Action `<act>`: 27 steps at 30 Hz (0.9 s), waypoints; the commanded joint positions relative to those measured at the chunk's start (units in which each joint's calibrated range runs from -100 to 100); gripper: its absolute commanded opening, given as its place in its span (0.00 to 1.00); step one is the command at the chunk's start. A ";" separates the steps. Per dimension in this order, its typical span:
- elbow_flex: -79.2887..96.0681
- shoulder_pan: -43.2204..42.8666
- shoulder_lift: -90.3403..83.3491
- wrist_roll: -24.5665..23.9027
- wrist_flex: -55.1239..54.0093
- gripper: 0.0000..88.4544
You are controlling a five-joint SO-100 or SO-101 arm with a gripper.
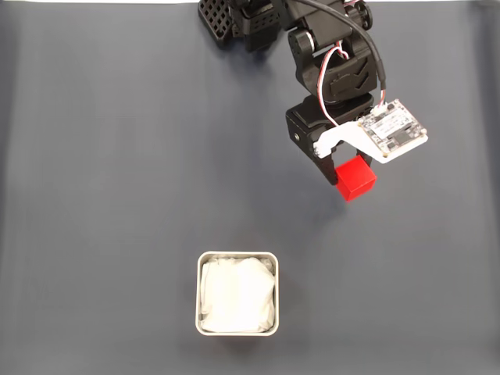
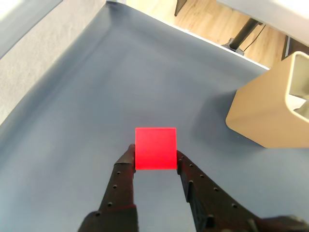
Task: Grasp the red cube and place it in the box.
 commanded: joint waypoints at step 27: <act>-26.57 8.84 3.75 -2.34 7.26 0.11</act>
